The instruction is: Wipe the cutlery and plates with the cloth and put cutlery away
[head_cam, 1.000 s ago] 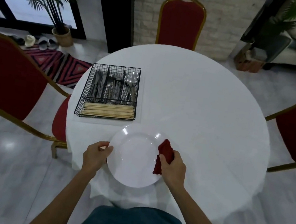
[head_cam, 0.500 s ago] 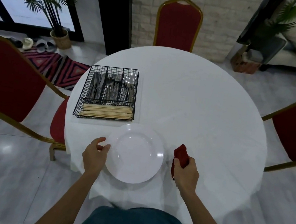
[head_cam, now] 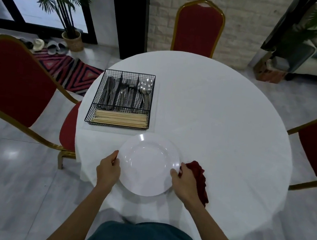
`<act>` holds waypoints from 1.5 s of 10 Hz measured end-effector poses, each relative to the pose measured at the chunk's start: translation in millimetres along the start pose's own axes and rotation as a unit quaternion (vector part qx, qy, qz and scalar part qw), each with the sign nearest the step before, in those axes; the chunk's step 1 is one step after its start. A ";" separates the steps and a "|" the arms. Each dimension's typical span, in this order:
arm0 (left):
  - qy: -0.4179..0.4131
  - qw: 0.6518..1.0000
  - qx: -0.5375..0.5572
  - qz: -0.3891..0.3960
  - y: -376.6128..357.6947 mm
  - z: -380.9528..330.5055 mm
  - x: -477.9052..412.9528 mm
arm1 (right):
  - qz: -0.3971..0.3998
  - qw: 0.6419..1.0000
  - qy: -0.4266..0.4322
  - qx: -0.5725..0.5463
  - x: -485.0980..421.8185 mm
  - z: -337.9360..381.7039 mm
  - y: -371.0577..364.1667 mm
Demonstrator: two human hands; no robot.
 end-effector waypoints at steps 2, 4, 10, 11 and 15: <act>0.032 0.998 0.033 0.033 5.1 -2.4 -3.8 | 0.002 1.000 -0.019 -0.006 -0.5 -4.0 -19.7; 0.091 0.990 0.100 0.043 31.4 14.9 -31.0 | 0.013 1.000 0.001 -0.014 2.0 12.6 -28.7; 0.103 0.985 0.132 -0.048 81.9 44.2 -58.6 | 0.029 0.995 0.030 0.087 -22.8 57.4 -95.2; 0.109 0.986 0.121 -0.042 80.9 45.5 -58.0 | 0.039 0.994 0.030 0.102 -21.0 55.8 -95.7; -0.076 0.992 -0.101 0.005 71.8 -51.0 -42.1 | 0.095 0.967 0.081 0.221 -39.3 87.2 -39.0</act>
Point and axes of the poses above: each hand's wrist, its own x-axis away from the middle knuckle, its own y-axis out of the back of the hand, z = x × y, the point moved 4 cm from there along -x, towards the middle knuckle, and after that the axes turned 2 degrees about -x, right-handed, at the moved point
